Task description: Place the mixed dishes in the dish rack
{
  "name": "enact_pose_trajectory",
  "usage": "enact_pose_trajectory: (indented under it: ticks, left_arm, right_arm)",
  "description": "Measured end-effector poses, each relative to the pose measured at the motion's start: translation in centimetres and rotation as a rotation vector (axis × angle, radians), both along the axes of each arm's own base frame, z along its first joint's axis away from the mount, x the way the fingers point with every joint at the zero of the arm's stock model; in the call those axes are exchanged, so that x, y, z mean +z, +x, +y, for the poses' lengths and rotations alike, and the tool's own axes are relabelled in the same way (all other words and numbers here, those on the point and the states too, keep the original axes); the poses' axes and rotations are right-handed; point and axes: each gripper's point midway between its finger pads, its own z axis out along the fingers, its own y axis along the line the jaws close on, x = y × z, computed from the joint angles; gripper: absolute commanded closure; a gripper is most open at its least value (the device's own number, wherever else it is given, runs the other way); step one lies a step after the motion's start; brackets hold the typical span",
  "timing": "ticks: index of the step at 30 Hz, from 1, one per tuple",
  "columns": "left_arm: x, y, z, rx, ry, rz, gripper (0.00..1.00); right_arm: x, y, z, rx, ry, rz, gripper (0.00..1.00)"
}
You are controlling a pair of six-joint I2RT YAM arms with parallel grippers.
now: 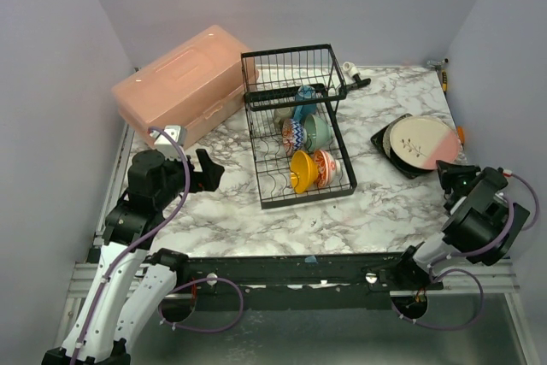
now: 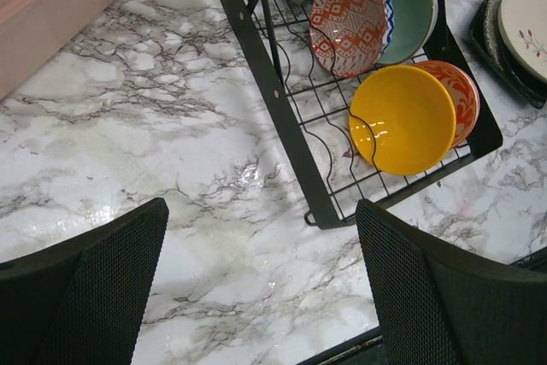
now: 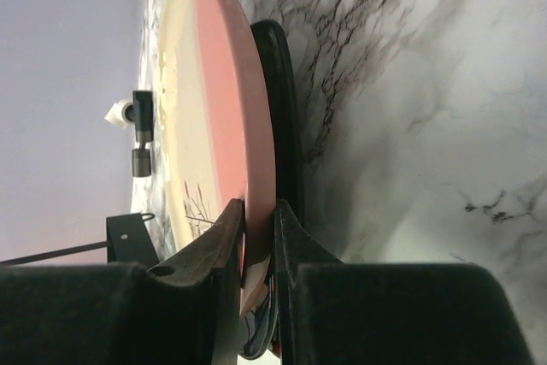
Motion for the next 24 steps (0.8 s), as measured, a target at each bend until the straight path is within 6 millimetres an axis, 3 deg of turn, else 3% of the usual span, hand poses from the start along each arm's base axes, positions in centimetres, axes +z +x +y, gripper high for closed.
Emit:
enact_pose_trajectory:
  ticks: [7,13,16,24]
  left_arm:
    - [-0.3,0.1,-0.1,-0.005,0.001,0.012,0.11]
    - [-0.3,0.1,-0.1,-0.004,0.001,0.012,0.11]
    - [-0.1,0.0,-0.1,-0.006,-0.001,0.007,0.11]
    - [0.8,-0.7,-0.3,-0.022,-0.019,-0.04,0.1]
  right_arm:
    - [-1.8,1.3,2.4,0.108,0.084,-0.02,0.76]
    - [-1.4,1.8,2.9,0.154,0.09,-0.021,0.82]
    - [-1.3,1.7,3.1,0.162,0.101,-0.014,0.67]
    - [-0.9,1.7,2.9,0.19,0.068,0.015,0.51]
